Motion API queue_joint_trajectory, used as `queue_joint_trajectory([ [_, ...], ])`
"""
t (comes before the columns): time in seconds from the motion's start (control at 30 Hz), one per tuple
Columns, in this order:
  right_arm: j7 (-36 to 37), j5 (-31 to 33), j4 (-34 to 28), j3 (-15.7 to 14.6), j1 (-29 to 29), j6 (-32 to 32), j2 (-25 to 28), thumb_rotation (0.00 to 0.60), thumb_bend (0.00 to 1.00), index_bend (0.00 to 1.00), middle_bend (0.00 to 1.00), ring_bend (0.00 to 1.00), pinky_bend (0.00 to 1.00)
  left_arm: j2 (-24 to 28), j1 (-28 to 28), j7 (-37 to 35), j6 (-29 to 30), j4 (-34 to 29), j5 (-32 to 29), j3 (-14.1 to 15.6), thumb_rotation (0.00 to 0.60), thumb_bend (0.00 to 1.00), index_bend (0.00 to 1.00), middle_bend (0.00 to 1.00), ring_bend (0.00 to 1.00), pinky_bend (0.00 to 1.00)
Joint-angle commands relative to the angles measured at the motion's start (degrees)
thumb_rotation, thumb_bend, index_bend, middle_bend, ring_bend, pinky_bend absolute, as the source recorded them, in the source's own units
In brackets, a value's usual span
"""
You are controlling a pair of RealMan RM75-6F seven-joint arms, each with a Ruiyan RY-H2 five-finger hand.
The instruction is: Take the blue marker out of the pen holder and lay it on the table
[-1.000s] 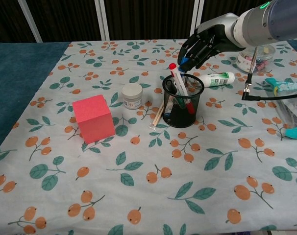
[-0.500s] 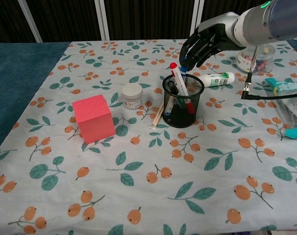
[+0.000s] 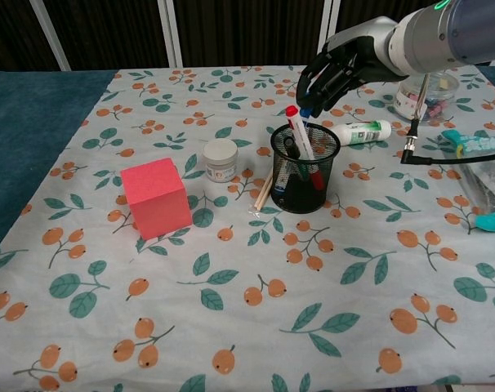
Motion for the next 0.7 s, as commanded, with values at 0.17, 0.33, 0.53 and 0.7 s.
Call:
queue_joint_trajectory([
  [0.17,1.7,-1.61,-1.3,1.94,-0.76,0.4,1.06,0.6,0.51,0.59,0.62,0.38,0.2,-0.1,-0.04,0.02,-0.17,0.15,-0.17,0.0,0.6,0.17,0.06,0.0,0.0,0.0],
  [0.33,2.91,-2.53,-2.63,3.66,-1.26,1.19,2.59,0.6,0.51,0.59,0.62,0.38,0.2,-0.06,-0.01,-0.08,-0.1,0.14,-0.13,-0.01,0.6,0.17,0.06,0.0,0.0,0.0],
  [0.53,4.23,-2.73,-3.86,5.82,-2.12,2.95,5.45,0.6,0.51,0.59,0.62,0.38,0.2,0.01,-0.01,-0.16,-0.18,0.16,-0.1,0.02,0.6,0.17,0.06,0.0,0.0,0.0],
  [0.7,5.67,-2.96,-5.36,7.31,-3.41,2.92,8.65,0.6,0.52,0.6,0.62,0.38,0.2,0.03,0.04,-0.13,-0.08,0.12,-0.05,0.03,0.6,0.17,0.06,0.0,0.0,0.0],
])
